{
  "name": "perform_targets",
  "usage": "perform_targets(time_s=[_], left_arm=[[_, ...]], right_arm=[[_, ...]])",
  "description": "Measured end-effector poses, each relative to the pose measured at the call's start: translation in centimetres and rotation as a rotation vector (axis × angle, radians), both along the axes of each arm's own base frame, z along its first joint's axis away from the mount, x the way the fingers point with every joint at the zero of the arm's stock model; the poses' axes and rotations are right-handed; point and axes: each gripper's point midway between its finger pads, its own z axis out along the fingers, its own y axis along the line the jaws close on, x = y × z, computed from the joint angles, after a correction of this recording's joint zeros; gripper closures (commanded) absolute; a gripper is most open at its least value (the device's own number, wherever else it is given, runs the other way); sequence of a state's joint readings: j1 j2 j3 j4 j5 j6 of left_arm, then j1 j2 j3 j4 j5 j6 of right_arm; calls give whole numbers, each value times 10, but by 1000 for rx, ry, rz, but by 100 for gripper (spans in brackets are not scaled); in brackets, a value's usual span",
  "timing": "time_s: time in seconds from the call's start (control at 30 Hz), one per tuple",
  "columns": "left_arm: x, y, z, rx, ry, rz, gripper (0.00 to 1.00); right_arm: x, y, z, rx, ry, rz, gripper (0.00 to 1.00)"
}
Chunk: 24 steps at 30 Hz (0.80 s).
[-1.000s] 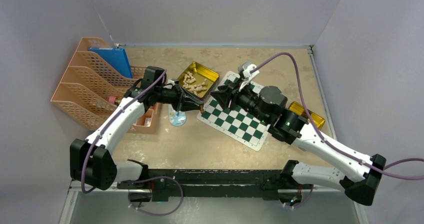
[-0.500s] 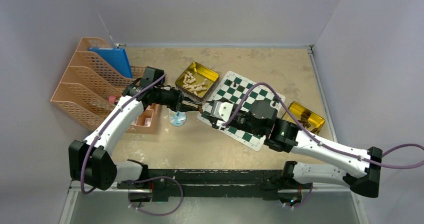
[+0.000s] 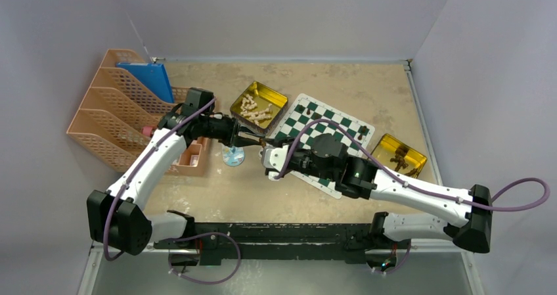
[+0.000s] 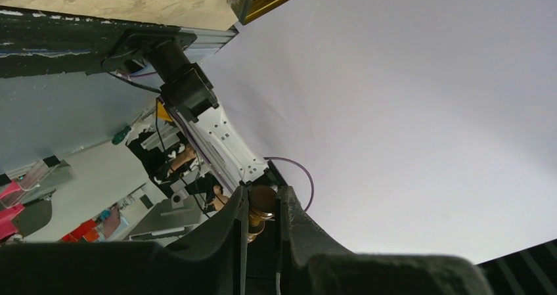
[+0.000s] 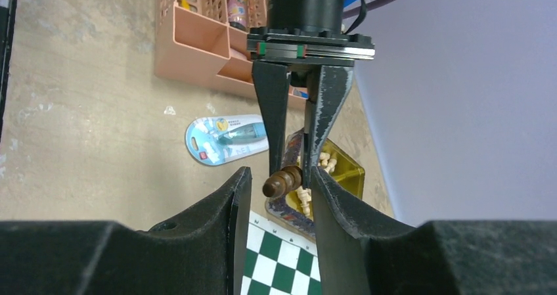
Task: Set up the chess pieces on the board
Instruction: Place the chess piece on the chessboard.
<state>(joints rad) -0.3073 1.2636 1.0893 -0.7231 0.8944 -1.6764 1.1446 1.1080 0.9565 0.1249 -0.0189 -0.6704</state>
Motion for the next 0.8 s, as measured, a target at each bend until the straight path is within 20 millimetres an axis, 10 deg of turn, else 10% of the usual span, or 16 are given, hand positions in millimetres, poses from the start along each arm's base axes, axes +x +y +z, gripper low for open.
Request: perform_targets(time_s=[0.6, 0.8], left_arm=[[-3, 0, 10, -23, 16, 17, 100], [-2, 0, 13, -28, 15, 30, 69]], right_arm=[[3, 4, -3, -49, -97, -80, 100], [7, 2, 2, -13, -72, -132, 100]])
